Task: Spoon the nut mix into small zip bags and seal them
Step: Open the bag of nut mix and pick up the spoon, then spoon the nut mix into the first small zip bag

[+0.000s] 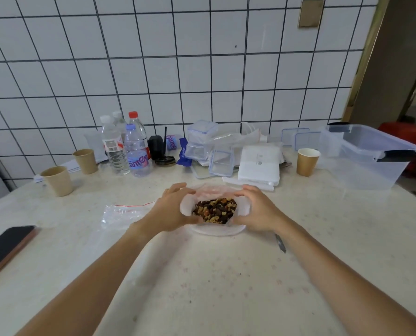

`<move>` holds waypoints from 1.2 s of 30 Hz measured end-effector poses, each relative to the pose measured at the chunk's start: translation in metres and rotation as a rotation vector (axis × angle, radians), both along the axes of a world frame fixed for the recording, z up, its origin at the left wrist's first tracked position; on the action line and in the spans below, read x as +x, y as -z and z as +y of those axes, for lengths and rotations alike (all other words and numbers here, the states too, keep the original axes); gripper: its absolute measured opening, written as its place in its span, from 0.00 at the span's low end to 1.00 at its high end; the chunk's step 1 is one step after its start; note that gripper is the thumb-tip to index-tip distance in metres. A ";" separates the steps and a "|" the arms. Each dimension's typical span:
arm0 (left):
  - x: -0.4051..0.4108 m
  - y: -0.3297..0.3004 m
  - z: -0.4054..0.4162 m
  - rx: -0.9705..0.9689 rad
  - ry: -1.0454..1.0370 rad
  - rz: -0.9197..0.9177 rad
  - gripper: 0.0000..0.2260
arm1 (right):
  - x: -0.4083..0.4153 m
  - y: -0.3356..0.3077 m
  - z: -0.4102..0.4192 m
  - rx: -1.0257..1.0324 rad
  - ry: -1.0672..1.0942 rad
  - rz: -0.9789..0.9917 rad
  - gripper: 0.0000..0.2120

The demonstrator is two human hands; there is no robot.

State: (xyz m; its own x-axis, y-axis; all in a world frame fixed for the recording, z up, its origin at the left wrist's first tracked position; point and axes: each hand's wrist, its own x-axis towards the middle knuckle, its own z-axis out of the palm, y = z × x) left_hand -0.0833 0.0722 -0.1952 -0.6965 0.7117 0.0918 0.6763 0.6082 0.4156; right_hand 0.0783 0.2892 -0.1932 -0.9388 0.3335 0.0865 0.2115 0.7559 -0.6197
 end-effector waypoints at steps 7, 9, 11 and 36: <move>0.014 -0.001 -0.066 0.371 -0.103 0.072 0.13 | 0.054 0.022 -0.056 0.129 -0.055 0.345 0.09; 0.012 0.002 -0.086 0.436 -0.210 0.108 0.09 | 0.062 0.033 -0.071 0.174 -0.143 0.299 0.10; 0.008 0.009 -0.104 0.390 -0.319 0.173 0.07 | 0.066 0.045 -0.079 0.248 -0.224 0.250 0.12; 0.050 0.011 -0.148 0.581 -0.470 0.396 0.06 | 0.060 0.057 -0.088 0.166 -0.187 0.217 0.06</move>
State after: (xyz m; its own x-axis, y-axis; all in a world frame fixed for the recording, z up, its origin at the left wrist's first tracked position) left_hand -0.0330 -0.0753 -0.2061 -0.7476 0.1201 0.6532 0.5681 0.6252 0.5352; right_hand 0.1386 0.2013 -0.2500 -0.9362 0.1219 0.3296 -0.0636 0.8636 -0.5002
